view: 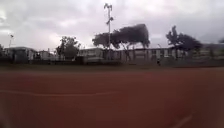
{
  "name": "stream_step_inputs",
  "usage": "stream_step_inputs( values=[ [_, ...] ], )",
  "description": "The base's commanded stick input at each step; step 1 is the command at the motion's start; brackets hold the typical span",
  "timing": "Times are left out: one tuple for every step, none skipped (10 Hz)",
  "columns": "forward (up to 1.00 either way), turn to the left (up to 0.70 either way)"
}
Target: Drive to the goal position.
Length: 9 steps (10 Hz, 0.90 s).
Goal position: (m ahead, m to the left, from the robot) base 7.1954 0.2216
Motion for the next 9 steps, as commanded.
stream_step_inputs(
  values=[
    [0.70, -0.33],
    [0.70, -0.33],
    [0.70, -0.33],
    [0.70, -0.33],
    [0.70, -0.33],
    [0.70, -0.33],
    [0.70, -0.33],
    [0.70, -0.33],
    [0.70, -0.33]
  ],
)
